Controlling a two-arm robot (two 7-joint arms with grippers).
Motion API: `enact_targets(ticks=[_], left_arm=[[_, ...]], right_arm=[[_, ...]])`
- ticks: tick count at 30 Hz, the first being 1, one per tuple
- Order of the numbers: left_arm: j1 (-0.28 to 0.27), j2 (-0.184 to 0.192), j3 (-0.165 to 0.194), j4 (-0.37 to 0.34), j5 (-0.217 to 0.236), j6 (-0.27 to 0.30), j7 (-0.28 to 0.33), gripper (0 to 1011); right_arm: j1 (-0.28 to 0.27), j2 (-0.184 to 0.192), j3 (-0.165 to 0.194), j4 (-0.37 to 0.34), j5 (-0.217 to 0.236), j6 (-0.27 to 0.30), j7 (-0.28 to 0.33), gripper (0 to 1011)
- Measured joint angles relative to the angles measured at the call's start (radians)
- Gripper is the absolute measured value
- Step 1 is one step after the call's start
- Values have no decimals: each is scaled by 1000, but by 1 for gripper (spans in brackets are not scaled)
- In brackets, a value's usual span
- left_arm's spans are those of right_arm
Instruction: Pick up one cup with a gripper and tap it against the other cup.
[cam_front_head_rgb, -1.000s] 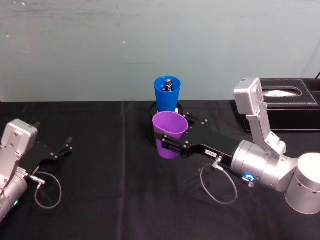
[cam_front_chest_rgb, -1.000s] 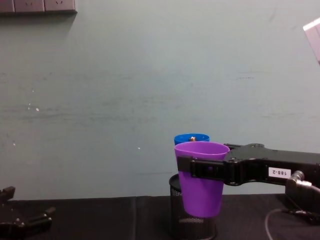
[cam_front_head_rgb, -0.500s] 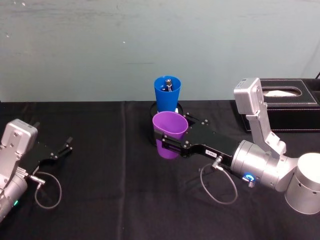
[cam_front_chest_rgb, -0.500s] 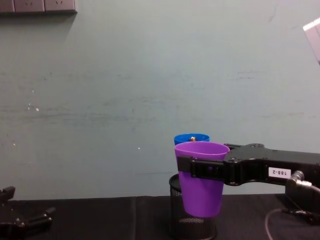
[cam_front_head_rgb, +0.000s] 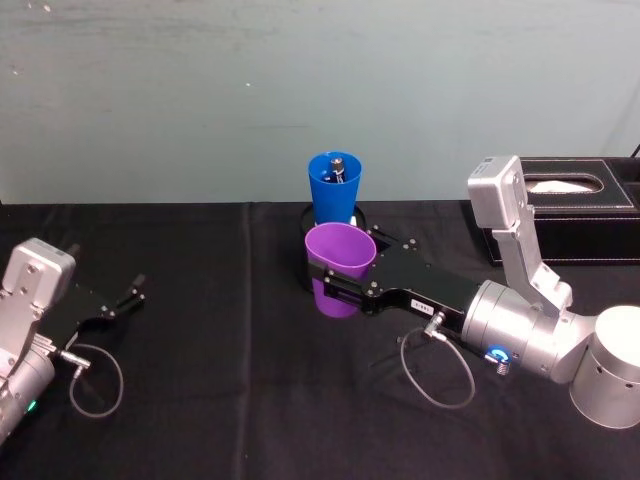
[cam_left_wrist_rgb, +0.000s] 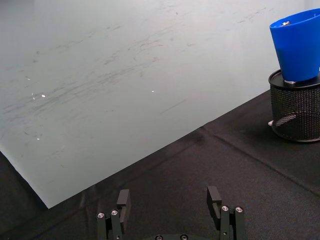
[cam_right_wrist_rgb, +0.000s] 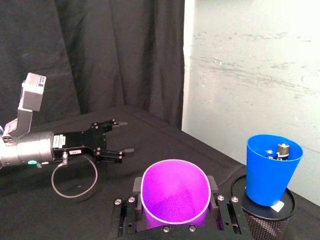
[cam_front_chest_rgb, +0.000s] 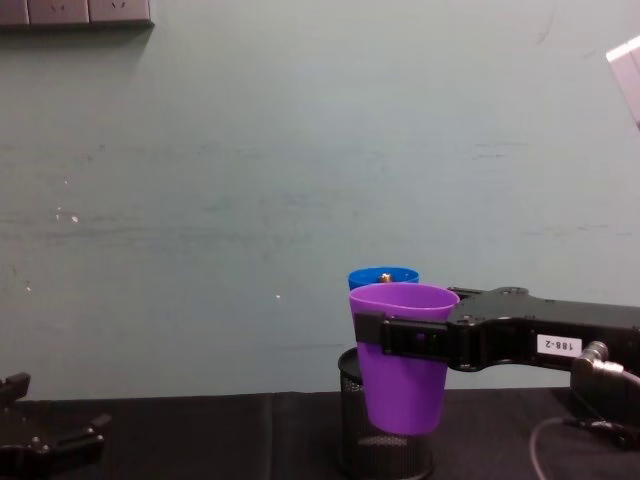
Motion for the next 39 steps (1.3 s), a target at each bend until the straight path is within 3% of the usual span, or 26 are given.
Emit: enact_targets(ticks=[39], left_arm=[[0,0,0,0,0,0,0,1000]], right_arm=[[0,0,0,0,0,0,0,723]])
